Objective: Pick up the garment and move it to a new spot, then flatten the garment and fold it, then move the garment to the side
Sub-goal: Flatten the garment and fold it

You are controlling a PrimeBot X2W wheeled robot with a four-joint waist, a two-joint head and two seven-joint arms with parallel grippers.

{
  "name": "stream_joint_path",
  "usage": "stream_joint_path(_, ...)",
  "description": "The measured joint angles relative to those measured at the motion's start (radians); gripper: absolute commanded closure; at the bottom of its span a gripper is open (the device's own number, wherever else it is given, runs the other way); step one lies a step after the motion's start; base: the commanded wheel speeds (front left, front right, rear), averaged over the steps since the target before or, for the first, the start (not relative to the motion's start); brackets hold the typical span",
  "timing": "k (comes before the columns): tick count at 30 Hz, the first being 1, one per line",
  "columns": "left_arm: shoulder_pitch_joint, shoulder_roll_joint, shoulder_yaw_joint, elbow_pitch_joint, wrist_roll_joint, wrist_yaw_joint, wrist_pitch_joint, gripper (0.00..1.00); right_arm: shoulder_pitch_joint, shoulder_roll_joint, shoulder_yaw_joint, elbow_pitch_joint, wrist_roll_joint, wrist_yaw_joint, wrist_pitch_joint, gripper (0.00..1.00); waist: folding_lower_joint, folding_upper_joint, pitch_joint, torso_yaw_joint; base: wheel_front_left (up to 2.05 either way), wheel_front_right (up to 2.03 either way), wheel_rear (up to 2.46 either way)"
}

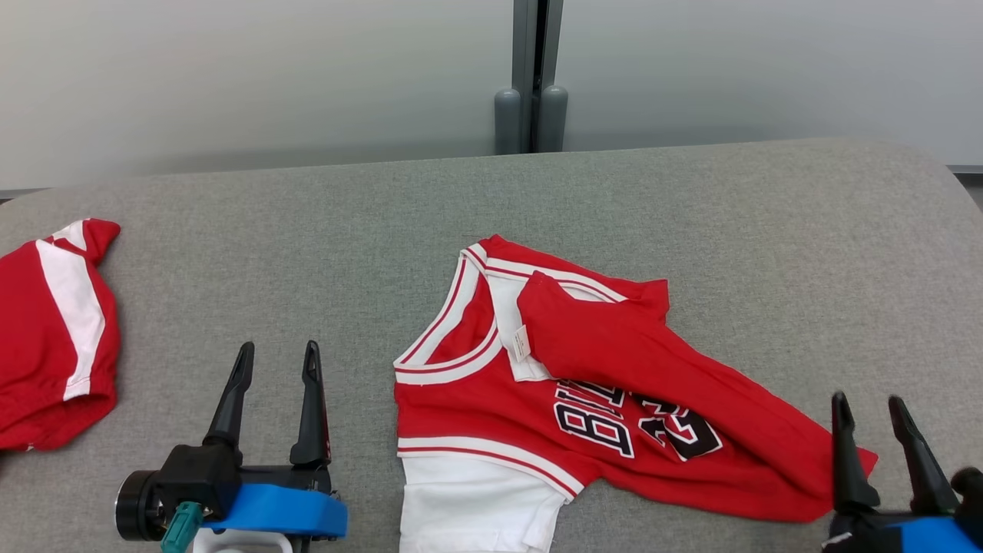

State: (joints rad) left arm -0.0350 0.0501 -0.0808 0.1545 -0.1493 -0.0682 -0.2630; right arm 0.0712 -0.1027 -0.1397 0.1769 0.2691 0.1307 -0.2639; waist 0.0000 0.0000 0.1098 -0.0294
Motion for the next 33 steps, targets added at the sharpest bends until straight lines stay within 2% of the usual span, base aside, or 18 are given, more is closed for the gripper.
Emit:
stream_joint_path(7,0.008,0.001,0.008,0.000,0.003,-0.002,0.000,0.00,-0.089,0.007,0.132,-0.039,-0.070,0.000,0.000,0.00,0.0000,0.0000,-0.010,0.013,0.00,0.00,0.00)
stream_joint_path(13,0.008,0.000,0.007,0.004,0.007,-0.003,0.000,0.00,-0.138,0.026,0.204,-0.011,-0.117,0.000,0.000,0.00,0.0000,0.0000,-0.014,0.037,0.00,0.00,0.00)
stream_joint_path(20,0.013,0.000,0.006,0.005,0.008,-0.002,0.000,0.00,-0.130,0.044,0.215,0.021,-0.154,0.000,0.000,0.00,0.0001,0.0000,-0.016,0.056,0.00,0.00,0.00)
stream_joint_path(26,0.017,0.000,0.014,0.008,0.020,-0.003,0.000,0.00,-0.124,0.049,0.203,0.028,-0.161,0.000,0.000,0.00,0.0000,0.0000,-0.013,0.045,0.00,0.00,0.00)
stream_joint_path(33,-0.081,0.002,-0.006,0.044,0.073,-0.036,0.000,0.00,-0.149,0.051,0.203,0.029,-0.161,0.000,0.000,0.00,0.0001,0.0000,0.006,0.015,0.00,0.00,0.00)
